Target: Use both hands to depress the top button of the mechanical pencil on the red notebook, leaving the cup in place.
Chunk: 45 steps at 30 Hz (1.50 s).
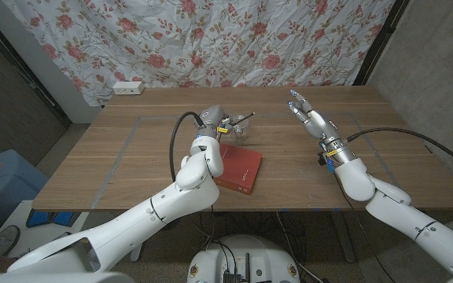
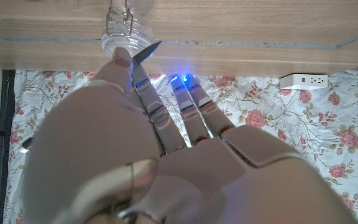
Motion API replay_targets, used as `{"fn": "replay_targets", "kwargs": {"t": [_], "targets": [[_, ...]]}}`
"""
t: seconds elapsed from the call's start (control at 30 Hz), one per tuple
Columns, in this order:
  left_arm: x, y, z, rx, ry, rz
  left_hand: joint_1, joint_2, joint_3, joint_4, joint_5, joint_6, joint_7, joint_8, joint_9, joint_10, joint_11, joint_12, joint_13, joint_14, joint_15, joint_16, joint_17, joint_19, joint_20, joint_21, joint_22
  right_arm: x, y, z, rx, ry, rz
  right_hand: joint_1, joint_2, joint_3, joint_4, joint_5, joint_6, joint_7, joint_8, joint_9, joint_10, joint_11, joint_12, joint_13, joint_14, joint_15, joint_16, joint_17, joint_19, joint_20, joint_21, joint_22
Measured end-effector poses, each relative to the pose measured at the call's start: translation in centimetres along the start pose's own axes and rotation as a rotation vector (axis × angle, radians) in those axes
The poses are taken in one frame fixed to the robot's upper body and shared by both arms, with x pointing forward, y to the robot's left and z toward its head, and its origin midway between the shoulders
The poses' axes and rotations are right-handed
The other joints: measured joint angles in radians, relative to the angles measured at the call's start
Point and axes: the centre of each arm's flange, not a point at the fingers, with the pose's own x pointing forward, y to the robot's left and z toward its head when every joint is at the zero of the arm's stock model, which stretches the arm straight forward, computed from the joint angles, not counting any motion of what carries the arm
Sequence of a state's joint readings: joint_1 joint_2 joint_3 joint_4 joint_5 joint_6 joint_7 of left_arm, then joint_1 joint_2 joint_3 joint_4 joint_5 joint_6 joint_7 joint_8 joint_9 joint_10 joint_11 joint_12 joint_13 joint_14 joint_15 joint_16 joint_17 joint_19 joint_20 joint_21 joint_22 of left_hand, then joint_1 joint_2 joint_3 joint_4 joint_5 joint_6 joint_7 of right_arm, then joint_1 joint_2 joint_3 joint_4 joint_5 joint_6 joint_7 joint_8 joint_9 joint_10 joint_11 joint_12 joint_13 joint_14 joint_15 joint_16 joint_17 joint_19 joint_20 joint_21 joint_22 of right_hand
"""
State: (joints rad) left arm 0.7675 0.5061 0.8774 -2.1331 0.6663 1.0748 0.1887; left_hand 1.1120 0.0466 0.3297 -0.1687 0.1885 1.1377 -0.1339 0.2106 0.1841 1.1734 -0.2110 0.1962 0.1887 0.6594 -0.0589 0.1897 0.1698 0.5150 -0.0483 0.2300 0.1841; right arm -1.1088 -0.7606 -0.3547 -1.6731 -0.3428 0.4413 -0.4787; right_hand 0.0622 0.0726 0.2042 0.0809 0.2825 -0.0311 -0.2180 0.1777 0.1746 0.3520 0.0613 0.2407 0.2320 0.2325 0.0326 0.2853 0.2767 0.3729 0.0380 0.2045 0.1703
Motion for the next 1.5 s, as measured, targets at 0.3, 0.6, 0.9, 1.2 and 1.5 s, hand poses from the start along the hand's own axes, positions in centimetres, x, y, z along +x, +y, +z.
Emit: {"fn": "replay_targets", "kwargs": {"t": [0.3, 0.6, 0.9, 1.2, 1.5], "targets": [[0.4, -0.4, 0.3, -0.030, -0.003, -0.008, 0.000, 0.000, 0.000, 0.000, 0.000, 0.000, 0.000, -0.003, 0.000, 0.000, 0.000, -0.002, 0.000, 0.000, 0.000, 0.000, 0.000, 0.000, 0.000, 0.000, 0.000, -0.1, 0.7, 0.2, -0.002, -0.012, 0.017, 0.000, 0.000, -0.003, -0.002, 0.000, 0.000, 0.000, 0.004, 0.000, -0.009, 0.016, 0.000, 0.003, -0.006, 0.013, 0.000, 0.005, -0.007, 0.007, -0.007, 0.000], [0.6, -0.7, 0.5, -0.063, 0.000, -0.010, 0.000, 0.000, -0.003, -0.003, 0.000, 0.000, 0.000, -0.003, 0.000, 0.000, 0.000, 0.001, 0.000, 0.000, 0.000, 0.000, 0.000, 0.000, 0.000, 0.000, 0.000, -0.1, 1.5, 0.5, -0.003, -0.024, 0.034, 0.000, 0.000, 0.002, -0.007, 0.000, 0.008, 0.000, 0.011, 0.000, -0.016, 0.023, 0.000, 0.008, -0.007, 0.025, 0.000, 0.009, -0.018, 0.018, -0.013, 0.000], [0.7, -0.9, 0.6, -0.085, 0.006, -0.006, 0.000, 0.000, -0.004, -0.004, 0.000, 0.000, 0.000, -0.003, 0.000, 0.000, 0.000, 0.001, 0.000, 0.005, -0.005, 0.000, 0.000, 0.000, 0.000, 0.000, 0.000, -0.3, 2.4, 0.7, -0.005, -0.035, 0.046, -0.003, 0.013, 0.002, -0.007, 0.000, 0.011, 0.004, 0.011, 0.000, -0.021, 0.027, -0.002, 0.008, -0.018, 0.028, 0.000, 0.014, -0.022, 0.014, -0.013, 0.000], [0.7, -1.2, 0.8, -0.100, 0.009, -0.007, 0.000, -0.001, -0.004, -0.004, 0.000, 0.000, 0.000, -0.003, 0.000, 0.000, 0.000, 0.001, -0.001, 0.005, -0.005, 0.000, 0.000, 0.000, 0.000, 0.000, 0.000, -0.5, 2.9, 0.8, -0.008, -0.040, 0.054, -0.003, 0.013, 0.002, -0.007, 0.000, 0.011, 0.003, 0.011, 0.000, -0.036, 0.032, -0.005, 0.012, -0.024, 0.034, -0.004, 0.018, -0.032, 0.010, -0.017, 0.000], [0.8, -1.4, 0.9, -0.112, 0.013, -0.011, 0.000, 0.000, -0.008, 0.000, 0.000, 0.000, 0.000, -0.004, -0.001, 0.000, 0.000, 0.001, 0.000, 0.006, -0.005, 0.000, 0.000, 0.011, 0.000, 0.000, 0.000, -0.5, 3.4, 1.0, -0.004, -0.047, 0.061, -0.003, 0.013, 0.002, -0.007, 0.000, 0.011, 0.003, 0.011, 0.000, -0.049, 0.033, -0.013, 0.012, -0.035, 0.034, -0.008, 0.023, -0.036, 0.014, -0.017, 0.000]]}}
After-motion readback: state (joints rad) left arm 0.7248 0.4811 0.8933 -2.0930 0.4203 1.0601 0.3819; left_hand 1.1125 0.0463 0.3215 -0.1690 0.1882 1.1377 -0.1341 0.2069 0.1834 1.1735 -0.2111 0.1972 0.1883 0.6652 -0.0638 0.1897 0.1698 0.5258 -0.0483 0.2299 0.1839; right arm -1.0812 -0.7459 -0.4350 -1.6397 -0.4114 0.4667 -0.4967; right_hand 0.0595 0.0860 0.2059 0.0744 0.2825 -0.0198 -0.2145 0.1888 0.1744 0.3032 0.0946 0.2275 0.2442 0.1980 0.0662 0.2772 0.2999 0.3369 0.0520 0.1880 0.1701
